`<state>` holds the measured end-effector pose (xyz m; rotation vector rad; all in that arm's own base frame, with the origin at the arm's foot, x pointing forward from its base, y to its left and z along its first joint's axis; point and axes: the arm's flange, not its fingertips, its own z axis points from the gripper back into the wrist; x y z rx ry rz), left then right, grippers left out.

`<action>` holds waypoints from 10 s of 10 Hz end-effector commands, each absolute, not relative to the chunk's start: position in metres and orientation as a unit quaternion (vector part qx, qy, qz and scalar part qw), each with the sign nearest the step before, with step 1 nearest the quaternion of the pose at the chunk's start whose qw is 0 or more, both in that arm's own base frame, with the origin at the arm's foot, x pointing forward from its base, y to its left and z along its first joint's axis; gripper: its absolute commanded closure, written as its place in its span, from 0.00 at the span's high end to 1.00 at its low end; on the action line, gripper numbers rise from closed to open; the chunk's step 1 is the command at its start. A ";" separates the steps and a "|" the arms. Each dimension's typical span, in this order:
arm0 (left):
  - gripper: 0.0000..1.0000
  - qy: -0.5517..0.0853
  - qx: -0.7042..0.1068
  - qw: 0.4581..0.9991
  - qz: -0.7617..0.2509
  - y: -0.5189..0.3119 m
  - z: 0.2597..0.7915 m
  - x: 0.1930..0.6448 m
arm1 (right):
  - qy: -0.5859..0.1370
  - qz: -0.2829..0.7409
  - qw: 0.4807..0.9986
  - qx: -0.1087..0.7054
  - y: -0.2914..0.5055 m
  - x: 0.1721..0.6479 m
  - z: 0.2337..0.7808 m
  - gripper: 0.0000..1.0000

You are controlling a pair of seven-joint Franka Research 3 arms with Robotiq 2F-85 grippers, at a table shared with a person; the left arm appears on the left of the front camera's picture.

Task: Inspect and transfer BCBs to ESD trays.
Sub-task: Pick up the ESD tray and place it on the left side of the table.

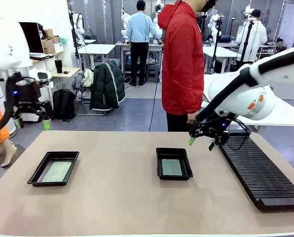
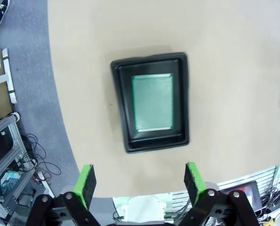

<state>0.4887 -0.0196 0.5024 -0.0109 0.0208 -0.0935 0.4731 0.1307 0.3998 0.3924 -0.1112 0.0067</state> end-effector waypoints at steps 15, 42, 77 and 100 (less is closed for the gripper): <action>1.00 -0.010 -0.065 0.998 0.015 -0.316 0.454 0.565 | 0.017 -0.040 0.936 0.349 0.016 0.499 0.400 1.00; 1.00 -0.024 -0.049 0.998 -0.014 -0.427 0.312 0.541 | 0.017 -0.040 0.936 0.349 0.016 0.499 0.400 1.00; 0.00 -0.005 -0.057 0.996 -0.065 -0.431 0.312 0.540 | 0.017 -0.040 0.936 0.349 0.016 0.499 0.400 1.00; 0.00 -0.034 -0.211 0.976 -0.046 -0.192 0.333 0.477 | 0.017 -0.040 0.936 0.349 0.016 0.499 0.400 1.00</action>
